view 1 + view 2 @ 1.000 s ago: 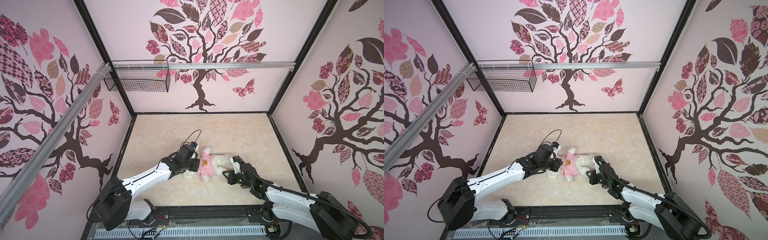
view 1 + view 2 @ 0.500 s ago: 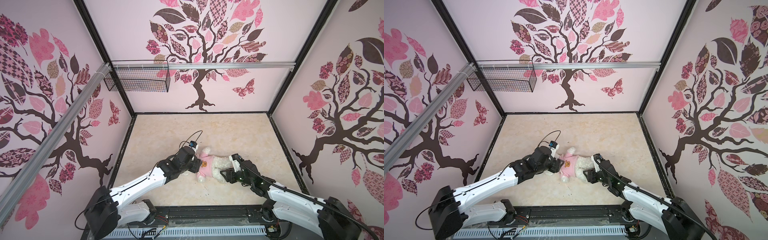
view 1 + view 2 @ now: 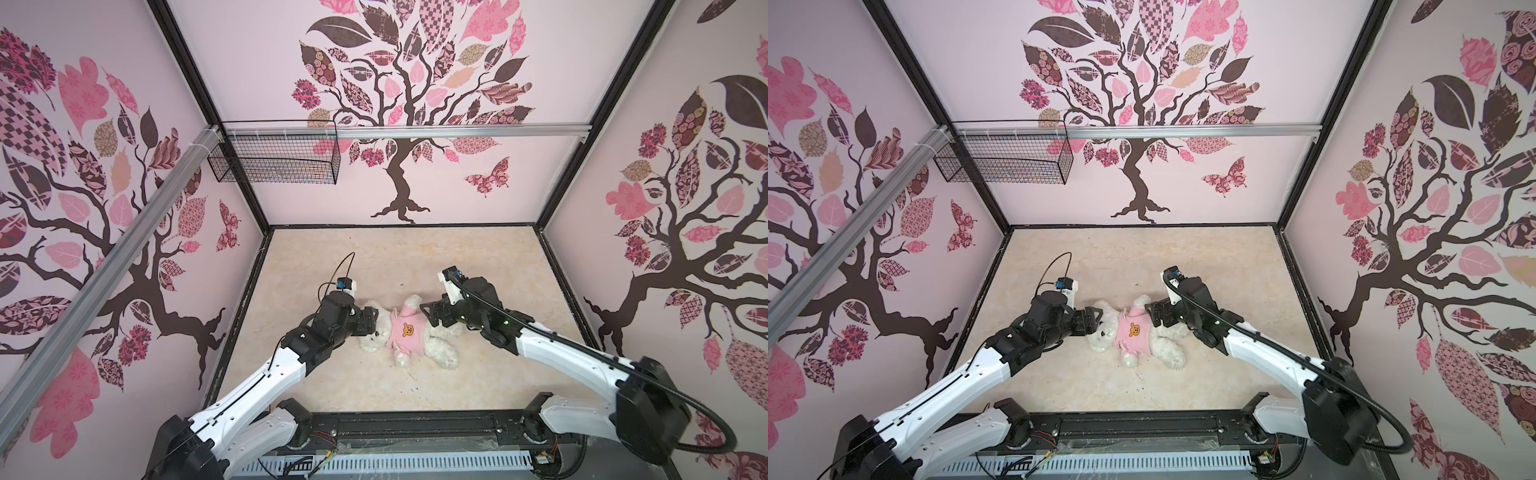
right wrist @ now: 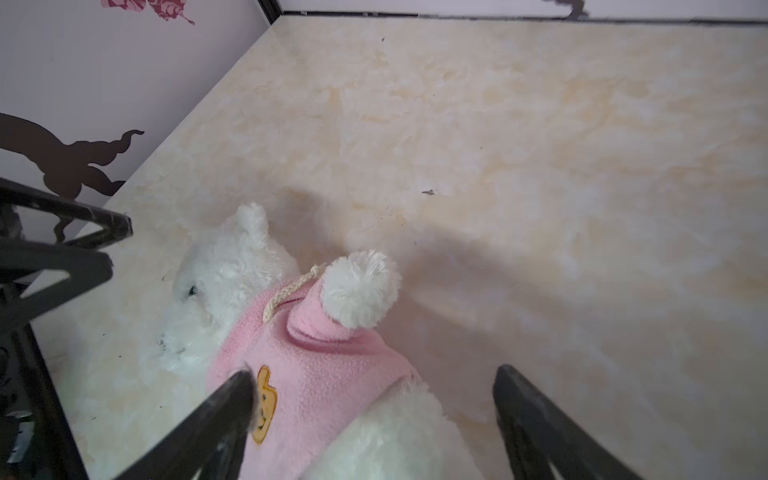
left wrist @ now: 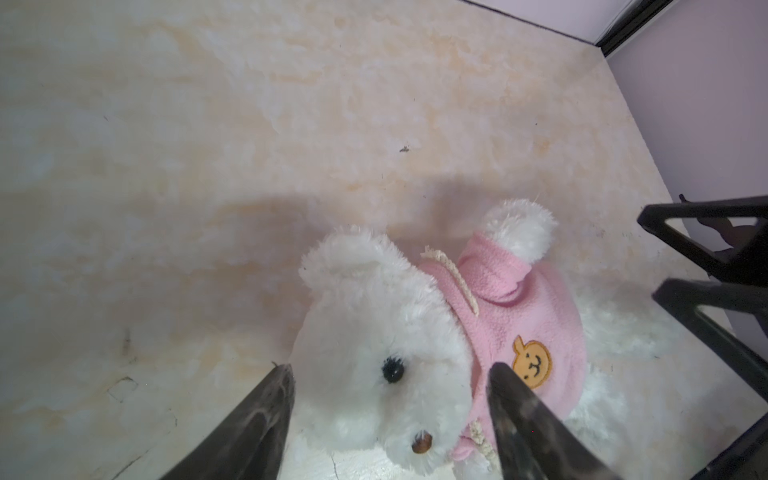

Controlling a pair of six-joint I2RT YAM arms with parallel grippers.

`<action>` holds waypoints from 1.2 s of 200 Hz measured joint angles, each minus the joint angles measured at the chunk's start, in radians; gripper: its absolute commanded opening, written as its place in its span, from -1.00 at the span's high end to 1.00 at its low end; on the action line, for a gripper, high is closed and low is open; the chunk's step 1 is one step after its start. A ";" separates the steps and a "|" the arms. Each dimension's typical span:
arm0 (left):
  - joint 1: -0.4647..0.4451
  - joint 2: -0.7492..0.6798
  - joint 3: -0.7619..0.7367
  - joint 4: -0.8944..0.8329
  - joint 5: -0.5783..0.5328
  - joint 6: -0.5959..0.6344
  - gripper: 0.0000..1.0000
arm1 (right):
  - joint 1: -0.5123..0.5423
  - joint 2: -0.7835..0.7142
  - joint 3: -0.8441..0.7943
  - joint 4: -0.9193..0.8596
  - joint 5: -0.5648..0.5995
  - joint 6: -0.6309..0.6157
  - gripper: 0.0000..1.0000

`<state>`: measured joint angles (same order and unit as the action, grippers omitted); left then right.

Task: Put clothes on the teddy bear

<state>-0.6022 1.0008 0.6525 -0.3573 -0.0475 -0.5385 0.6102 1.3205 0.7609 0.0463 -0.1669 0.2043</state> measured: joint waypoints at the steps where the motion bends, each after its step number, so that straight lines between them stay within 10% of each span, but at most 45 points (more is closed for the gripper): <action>1: 0.000 0.001 -0.002 0.001 0.002 -0.002 -0.53 | -0.002 0.005 0.001 0.000 -0.007 -0.001 -0.99; 50: -0.001 0.073 -0.135 0.113 0.112 -0.084 -0.53 | -0.046 0.245 0.023 0.024 -0.330 0.016 -0.86; 90: 0.000 0.093 -0.154 0.176 0.150 -0.117 -0.56 | -0.048 0.318 0.023 0.063 -0.443 0.018 0.26; 117: 0.054 0.039 -0.129 0.111 0.134 -0.089 -0.59 | -0.047 0.297 0.069 0.066 -0.401 -0.034 0.62; 192: 0.291 -0.183 0.004 -0.007 0.102 -0.061 -0.65 | 0.119 0.210 0.055 0.402 0.104 -0.585 0.36; 240: 0.295 -0.182 0.004 -0.053 0.131 -0.056 -0.64 | 0.256 0.212 -0.192 0.607 0.222 -0.869 -0.02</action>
<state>-0.3073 0.8188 0.6567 -0.4099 0.0837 -0.5941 0.8665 1.5330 0.5690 0.6537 0.0547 -0.6651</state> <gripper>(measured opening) 0.824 0.477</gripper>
